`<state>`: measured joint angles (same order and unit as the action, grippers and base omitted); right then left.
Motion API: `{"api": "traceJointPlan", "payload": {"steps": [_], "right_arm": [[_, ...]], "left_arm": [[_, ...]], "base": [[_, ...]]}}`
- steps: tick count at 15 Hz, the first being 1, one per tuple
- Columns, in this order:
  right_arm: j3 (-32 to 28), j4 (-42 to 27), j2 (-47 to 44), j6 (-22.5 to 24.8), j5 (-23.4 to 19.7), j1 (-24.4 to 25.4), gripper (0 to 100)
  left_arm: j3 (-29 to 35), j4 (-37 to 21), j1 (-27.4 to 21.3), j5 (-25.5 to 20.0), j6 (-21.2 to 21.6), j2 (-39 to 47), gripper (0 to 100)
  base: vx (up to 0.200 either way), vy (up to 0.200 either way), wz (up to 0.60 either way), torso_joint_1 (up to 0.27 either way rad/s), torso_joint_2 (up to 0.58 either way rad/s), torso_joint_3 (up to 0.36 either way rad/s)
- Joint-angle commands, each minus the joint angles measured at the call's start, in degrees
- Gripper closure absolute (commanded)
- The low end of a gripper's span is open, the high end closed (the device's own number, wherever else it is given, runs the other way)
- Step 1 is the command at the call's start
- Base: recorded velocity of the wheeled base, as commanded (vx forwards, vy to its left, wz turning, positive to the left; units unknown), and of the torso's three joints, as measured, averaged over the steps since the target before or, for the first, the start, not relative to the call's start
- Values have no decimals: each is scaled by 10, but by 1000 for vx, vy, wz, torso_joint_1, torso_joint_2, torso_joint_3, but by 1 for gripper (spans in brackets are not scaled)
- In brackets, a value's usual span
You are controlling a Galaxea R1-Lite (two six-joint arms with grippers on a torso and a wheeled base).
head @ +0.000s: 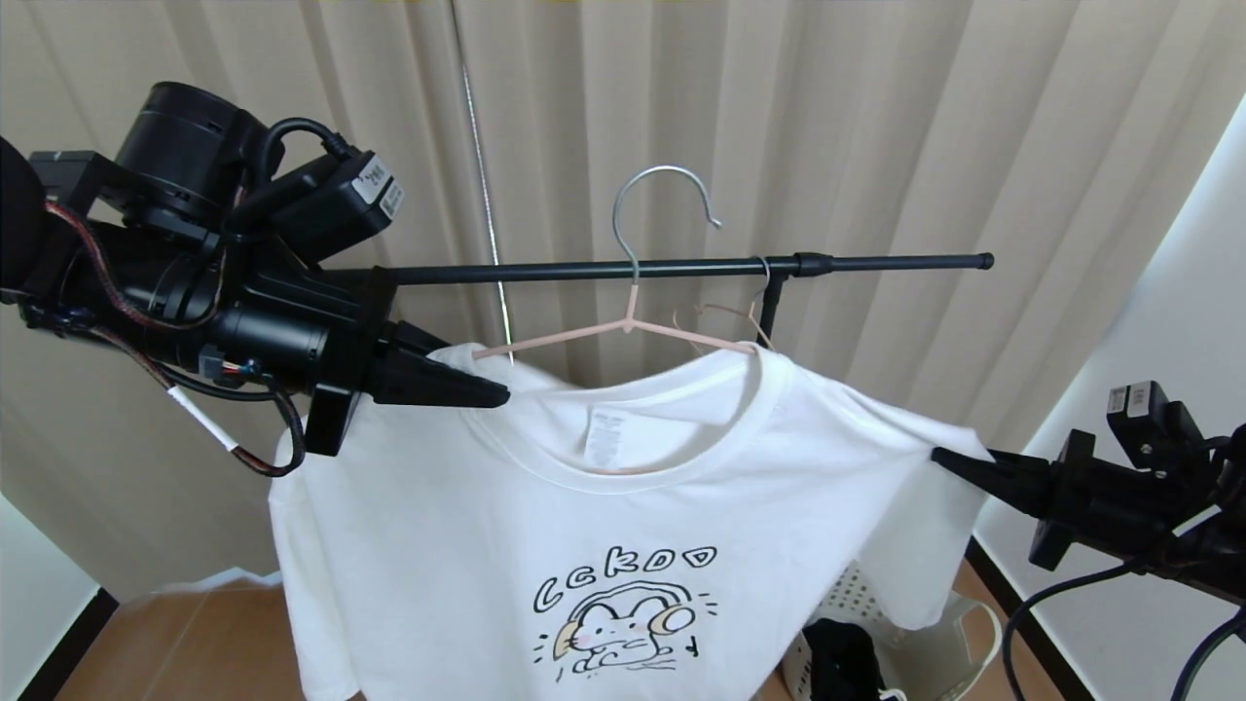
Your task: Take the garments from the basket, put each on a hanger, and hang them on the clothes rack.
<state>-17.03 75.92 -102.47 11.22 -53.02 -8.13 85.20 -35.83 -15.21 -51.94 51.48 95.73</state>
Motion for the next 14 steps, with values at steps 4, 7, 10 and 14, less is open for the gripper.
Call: {"api": "traceJointPlan", "payload": {"steps": [4, 7, 10, 14], "right_arm": [[-3, 1, -4, -1, -2, -7, 100], [5, 1, 3, -1, -3, -7, 100], [6, -3, 14, -2, -3, -5, 100], [-2, 1, 17, -47, -3, -6, 100]], "left_arm": [[-12, 0, 17, 0, 0, -13, 100], [-11, 0, 15, 0, 0, -10, 100], [-9, 0, 15, 1, -9, -9, 100], [-17, 17, 27, 0, -40, -15, 100]], "base": [[0, 0, 0, 0, 0, 0], [0, 0, 0, 0, 0, 0], [0, 0, 0, 0, 0, 0], [0, 0, 0, 0, 0, 0]]}}
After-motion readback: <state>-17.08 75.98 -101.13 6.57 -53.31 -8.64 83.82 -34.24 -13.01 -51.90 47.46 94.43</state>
